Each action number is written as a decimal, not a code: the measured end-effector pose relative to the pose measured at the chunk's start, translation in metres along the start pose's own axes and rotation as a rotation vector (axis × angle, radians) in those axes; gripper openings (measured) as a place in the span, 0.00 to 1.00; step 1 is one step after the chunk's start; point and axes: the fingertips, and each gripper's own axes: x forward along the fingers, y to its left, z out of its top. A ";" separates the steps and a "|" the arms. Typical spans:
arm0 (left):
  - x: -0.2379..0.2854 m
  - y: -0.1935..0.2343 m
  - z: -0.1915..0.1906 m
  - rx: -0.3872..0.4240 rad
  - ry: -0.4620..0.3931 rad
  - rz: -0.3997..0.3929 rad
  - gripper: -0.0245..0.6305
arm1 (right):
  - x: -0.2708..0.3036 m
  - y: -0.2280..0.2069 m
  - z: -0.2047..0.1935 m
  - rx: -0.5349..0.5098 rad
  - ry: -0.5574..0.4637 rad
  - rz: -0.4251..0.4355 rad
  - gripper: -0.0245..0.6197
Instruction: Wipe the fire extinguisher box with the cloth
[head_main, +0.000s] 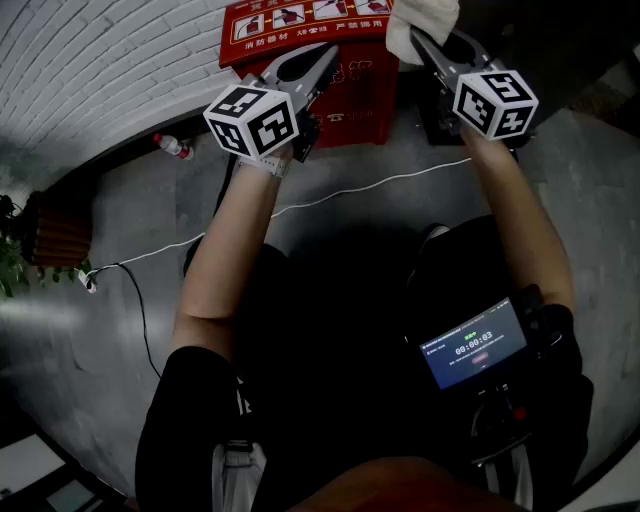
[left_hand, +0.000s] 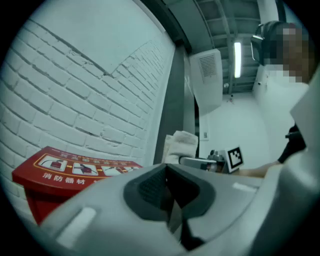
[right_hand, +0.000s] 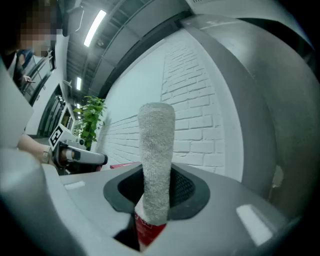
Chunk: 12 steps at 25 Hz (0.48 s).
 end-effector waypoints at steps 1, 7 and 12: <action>0.005 0.000 0.003 -0.001 -0.008 0.021 0.04 | 0.001 -0.009 0.002 0.002 0.002 -0.024 0.20; 0.043 -0.013 0.013 -0.008 -0.038 0.065 0.04 | -0.006 -0.068 -0.002 -0.025 0.048 -0.156 0.20; 0.068 -0.020 0.001 0.042 -0.011 0.085 0.04 | -0.005 -0.108 -0.027 -0.105 0.095 -0.228 0.20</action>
